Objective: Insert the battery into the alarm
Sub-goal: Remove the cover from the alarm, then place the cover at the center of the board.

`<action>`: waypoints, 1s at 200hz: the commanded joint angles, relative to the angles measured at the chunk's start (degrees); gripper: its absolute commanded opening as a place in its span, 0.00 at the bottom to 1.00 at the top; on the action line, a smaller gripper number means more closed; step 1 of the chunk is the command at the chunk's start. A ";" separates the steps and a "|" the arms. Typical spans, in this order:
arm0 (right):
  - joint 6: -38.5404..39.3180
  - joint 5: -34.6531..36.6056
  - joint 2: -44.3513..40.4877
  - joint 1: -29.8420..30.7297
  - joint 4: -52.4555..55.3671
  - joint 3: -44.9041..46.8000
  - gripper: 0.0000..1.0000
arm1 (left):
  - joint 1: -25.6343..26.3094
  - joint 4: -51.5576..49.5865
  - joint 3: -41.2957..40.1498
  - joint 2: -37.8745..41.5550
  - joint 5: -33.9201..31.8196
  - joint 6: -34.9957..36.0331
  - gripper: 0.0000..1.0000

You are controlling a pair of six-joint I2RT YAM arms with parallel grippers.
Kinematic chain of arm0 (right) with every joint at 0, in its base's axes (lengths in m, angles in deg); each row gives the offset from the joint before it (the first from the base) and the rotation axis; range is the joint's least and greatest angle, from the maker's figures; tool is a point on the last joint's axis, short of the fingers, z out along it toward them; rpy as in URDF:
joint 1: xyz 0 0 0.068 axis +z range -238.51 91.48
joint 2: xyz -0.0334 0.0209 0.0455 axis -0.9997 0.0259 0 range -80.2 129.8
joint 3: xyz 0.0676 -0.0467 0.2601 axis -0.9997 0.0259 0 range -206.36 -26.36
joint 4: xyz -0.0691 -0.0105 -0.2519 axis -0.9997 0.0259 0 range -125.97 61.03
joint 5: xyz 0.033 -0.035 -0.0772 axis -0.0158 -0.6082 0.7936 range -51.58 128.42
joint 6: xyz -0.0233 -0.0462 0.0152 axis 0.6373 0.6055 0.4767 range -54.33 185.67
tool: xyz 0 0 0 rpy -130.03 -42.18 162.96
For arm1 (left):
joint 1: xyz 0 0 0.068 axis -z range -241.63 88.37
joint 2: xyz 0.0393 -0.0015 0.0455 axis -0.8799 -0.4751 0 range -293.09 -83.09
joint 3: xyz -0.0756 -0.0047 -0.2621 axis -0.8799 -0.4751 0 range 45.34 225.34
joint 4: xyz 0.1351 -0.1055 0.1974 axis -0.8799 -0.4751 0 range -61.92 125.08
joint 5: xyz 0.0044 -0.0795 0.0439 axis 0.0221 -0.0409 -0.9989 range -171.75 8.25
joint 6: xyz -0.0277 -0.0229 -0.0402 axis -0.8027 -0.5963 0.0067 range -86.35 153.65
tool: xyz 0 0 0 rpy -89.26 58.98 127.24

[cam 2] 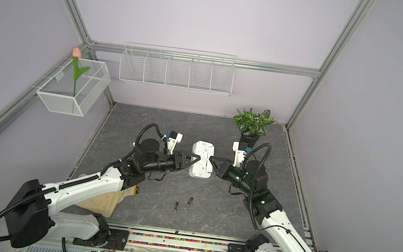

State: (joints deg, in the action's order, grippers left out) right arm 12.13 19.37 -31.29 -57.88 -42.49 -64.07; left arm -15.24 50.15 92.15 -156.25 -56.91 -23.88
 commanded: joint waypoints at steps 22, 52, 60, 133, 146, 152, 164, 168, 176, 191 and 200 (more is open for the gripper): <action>1.06 -1.19 -2.24 0.30 -0.37 -1.82 0.09 | 0.26 -11.15 3.95 1.89 -7.59 8.04 0.37; 8.56 7.06 -3.17 0.30 14.73 -4.85 0.07 | 0.23 -33.30 7.82 2.82 -27.61 12.33 0.36; 10.65 10.68 -2.70 0.30 20.50 -5.98 0.07 | 0.18 -37.17 8.21 2.78 -31.84 11.95 0.36; 16.02 21.21 6.20 0.31 29.34 -1.30 0.07 | -0.62 -31.00 -0.37 7.50 -34.26 4.90 0.38; 15.48 21.16 7.50 0.26 27.49 0.27 0.07 | -0.71 -30.48 -0.63 7.60 -33.04 4.47 0.38; 15.26 21.10 7.98 0.30 26.55 0.91 0.07 | -0.69 -30.29 -0.60 7.61 -32.46 4.38 0.38; 14.98 20.90 9.10 0.28 24.79 1.87 0.07 | -0.73 -30.18 -0.57 7.51 -31.53 4.12 0.37; 14.89 20.75 9.61 0.28 24.38 2.15 0.07 | -0.74 -30.19 -0.57 7.47 -31.35 4.02 0.38; 14.51 20.36 10.81 0.30 24.02 2.30 0.07 | -0.73 -30.19 -0.69 7.43 -31.21 3.65 0.37; 13.72 19.14 13.09 0.30 22.64 2.72 0.07 | -0.73 -30.42 -0.75 7.35 -31.19 2.73 0.37; 13.09 18.50 14.13 0.24 21.35 3.40 0.07 | -0.77 -30.49 -0.75 7.32 -31.09 2.56 0.37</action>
State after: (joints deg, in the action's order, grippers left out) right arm 26.47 39.04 -19.45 -57.88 -16.53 -62.32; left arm -15.61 17.27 91.45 -149.94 -88.26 -19.29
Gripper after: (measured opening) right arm 0.071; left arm 0.493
